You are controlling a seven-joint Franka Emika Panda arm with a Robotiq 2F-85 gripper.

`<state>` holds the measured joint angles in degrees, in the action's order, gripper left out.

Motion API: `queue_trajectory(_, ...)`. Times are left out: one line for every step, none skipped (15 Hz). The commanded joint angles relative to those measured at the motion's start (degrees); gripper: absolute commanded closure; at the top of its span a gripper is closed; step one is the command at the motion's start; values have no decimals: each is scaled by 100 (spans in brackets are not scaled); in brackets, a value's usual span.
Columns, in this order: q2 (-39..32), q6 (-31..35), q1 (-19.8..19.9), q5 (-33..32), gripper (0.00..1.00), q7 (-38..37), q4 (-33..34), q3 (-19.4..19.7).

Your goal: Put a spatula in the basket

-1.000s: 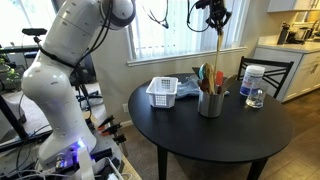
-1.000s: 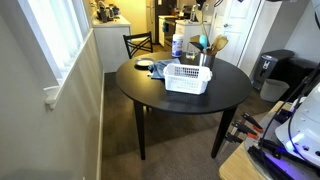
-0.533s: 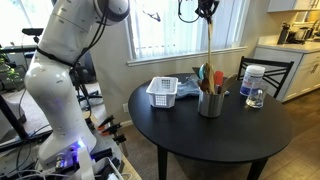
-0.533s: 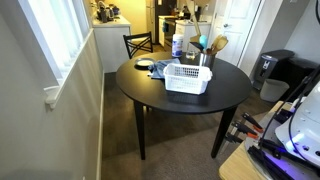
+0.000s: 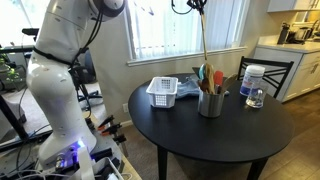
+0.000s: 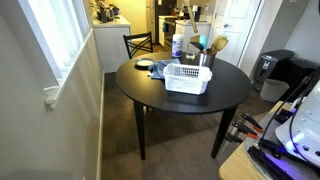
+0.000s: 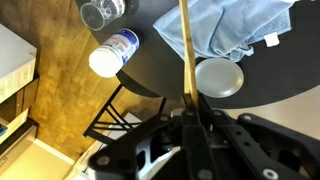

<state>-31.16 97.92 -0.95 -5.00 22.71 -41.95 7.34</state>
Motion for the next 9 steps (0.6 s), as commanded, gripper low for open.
queue_trajectory(570,-29,-263,-31,95,211,-442,-130)
queue_trajectory(591,-55,-352,-5,95,173,-444,-177)
queue_trajectory(651,-72,-417,36,95,180,-499,-225)
queue_trajectory(692,-133,-474,68,95,173,-558,-270)
queue_trajectory(738,-162,-511,98,95,175,-665,-317)
queue_trajectory(776,-150,-539,113,95,177,-791,-348)
queue_trajectory(816,-132,-544,134,95,181,-963,-367)
queue_trajectory(855,-79,-536,138,95,178,-1157,-381)
queue_trajectory(890,-4,-508,156,95,177,-1380,-388)
